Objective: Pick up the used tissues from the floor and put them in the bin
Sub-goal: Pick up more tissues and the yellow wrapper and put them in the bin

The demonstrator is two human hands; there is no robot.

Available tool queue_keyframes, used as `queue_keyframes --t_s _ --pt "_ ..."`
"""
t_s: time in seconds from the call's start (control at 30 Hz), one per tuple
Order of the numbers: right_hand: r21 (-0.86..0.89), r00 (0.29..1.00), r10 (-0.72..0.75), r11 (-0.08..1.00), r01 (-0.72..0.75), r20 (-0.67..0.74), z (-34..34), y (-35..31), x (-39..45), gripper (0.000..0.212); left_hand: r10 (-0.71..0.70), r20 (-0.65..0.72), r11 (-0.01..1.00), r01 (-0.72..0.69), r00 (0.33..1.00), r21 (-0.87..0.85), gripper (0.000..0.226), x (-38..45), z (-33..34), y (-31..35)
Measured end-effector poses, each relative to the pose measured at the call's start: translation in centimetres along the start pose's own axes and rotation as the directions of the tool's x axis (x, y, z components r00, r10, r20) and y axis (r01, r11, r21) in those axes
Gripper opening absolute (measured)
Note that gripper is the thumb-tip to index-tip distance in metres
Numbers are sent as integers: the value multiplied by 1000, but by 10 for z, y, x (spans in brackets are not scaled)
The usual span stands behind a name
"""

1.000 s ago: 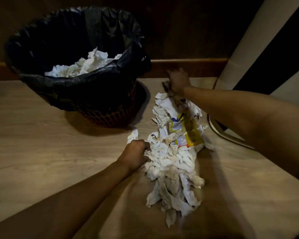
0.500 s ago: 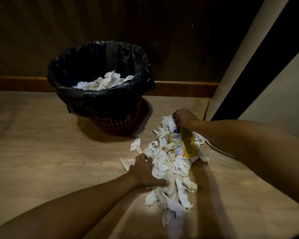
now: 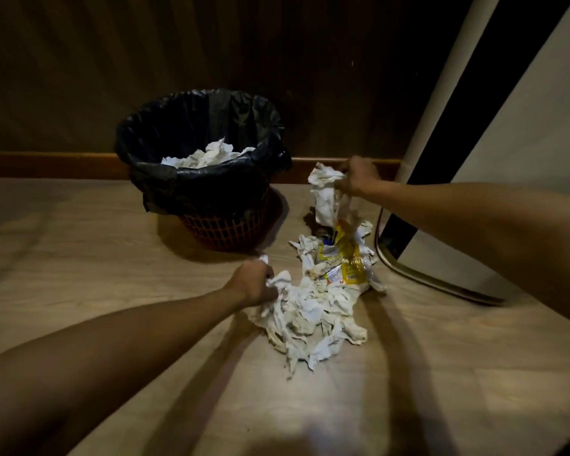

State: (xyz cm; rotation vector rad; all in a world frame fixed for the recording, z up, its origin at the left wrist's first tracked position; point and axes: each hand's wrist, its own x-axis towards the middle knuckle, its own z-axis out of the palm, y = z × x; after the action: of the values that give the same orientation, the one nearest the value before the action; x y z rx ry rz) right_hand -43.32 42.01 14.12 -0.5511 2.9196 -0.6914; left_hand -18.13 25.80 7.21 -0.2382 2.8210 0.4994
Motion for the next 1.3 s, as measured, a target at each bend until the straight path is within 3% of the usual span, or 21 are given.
queue_keyframes --t_s 0.27,0.47,0.7,0.87,0.93,1.2,1.3 --pt "241 990 42 971 -7 -138 -62 -44 -20 40 46 -183 994 -64 982 -89 27 -27 -86 13" --pt "376 983 54 927 17 -177 -87 -77 -38 42 47 -389 975 -127 920 -183 27 -62 -168 17" --pt "403 986 41 915 29 -164 -92 -103 -57 44 -149 -656 894 -182 740 -408 33 -49 -255 -14" --pt "387 982 56 922 19 -181 -96 -102 -63 42 -268 -815 903 -162 513 -399 29 -16 -280 -30" --pt "378 979 68 926 10 -191 -98 -96 -66 41 -279 -800 905 -133 531 -404 33 -6 -274 -29" --pt "449 971 142 892 -41 -194 -115 -90 -81 42 -167 -631 930 -91 757 -355 42 -2 -243 -29" --pt "445 975 115 895 -19 -189 -114 -103 -82 41 -138 -598 927 -110 790 -358 43 -9 -250 -31"
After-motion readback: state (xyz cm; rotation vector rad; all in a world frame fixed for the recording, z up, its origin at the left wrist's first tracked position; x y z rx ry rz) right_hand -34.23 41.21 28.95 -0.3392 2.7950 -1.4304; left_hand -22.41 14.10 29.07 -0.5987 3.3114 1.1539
